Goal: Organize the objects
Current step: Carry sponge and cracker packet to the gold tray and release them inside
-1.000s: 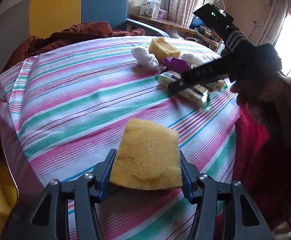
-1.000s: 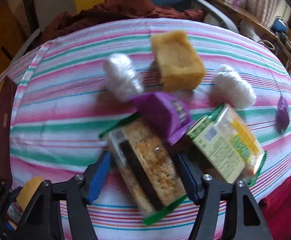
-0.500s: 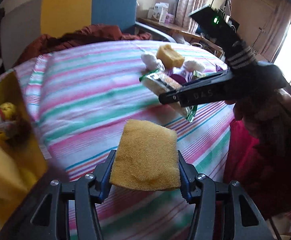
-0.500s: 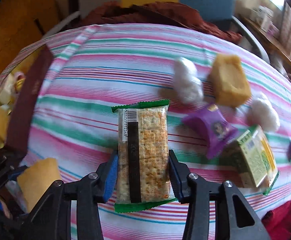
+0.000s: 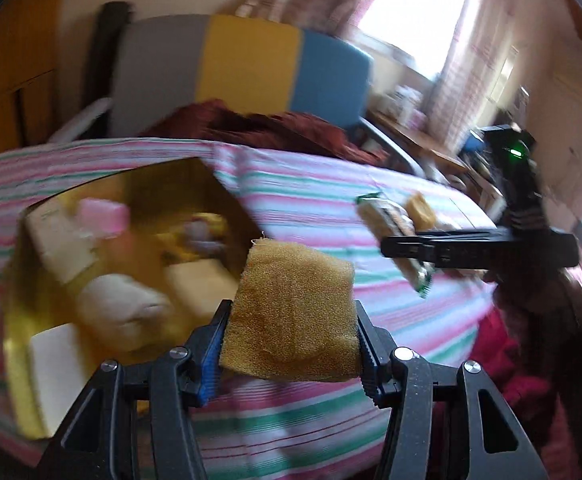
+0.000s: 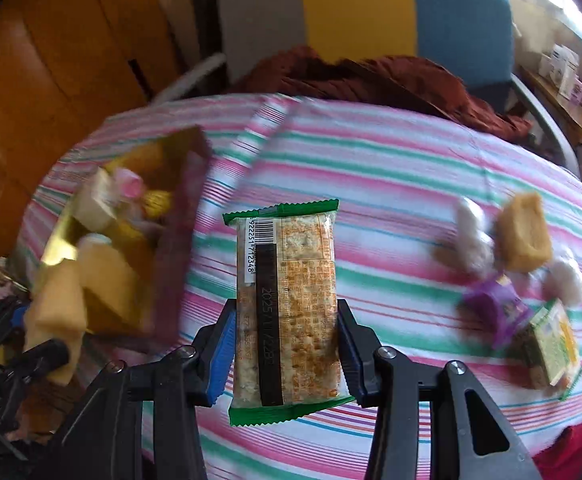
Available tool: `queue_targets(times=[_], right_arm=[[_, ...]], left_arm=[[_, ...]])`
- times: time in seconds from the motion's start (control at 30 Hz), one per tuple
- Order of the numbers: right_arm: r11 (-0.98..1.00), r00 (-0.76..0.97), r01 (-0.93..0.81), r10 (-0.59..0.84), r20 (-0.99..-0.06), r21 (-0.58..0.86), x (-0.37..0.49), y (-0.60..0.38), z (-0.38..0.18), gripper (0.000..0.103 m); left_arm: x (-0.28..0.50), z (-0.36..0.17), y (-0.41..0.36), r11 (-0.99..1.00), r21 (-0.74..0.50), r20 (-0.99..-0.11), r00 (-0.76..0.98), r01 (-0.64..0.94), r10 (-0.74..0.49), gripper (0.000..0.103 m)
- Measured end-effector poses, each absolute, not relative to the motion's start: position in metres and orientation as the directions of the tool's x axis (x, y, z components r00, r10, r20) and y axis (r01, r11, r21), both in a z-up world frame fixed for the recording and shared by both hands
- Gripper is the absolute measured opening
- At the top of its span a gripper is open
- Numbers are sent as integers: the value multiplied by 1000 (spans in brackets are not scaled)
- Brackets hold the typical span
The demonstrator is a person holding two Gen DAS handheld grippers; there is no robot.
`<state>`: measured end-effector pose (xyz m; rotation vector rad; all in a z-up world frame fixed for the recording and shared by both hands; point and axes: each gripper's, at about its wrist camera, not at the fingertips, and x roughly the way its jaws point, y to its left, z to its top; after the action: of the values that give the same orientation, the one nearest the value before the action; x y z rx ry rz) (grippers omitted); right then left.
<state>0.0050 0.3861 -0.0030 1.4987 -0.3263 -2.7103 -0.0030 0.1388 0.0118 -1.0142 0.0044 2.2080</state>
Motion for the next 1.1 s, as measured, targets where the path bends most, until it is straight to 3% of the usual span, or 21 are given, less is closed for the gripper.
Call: queue_targets(times=[0.23,0.43,0.63,0.73,1.1], right_arm=[[-945,-544,19,-282,-790,325,-32,324,20,46],[-909,-503,2,-361,-786,416,-81,274,17,46],[-795,-511,-42,-504,-697,606,-116,255,14,49],[-809,-504,-8,-504,-701,588,-113,244,14,50],[-944,-508,40,-302,-807,328,-70,231,-1,59]], left_arm=[[-22,-2,76,-848,-298,-680,-527,-438,511,56],[-29,-15,52,-877,-302,-696,-542,-373,471,57],[-33,-21,37,-899,-294,-706,-560,-324,433,71],[-35,-22,29,-911,-287,-708,-576,-295,409,78],[-29,-3,29,-969,-136,-695,-677,-207,242,82]])
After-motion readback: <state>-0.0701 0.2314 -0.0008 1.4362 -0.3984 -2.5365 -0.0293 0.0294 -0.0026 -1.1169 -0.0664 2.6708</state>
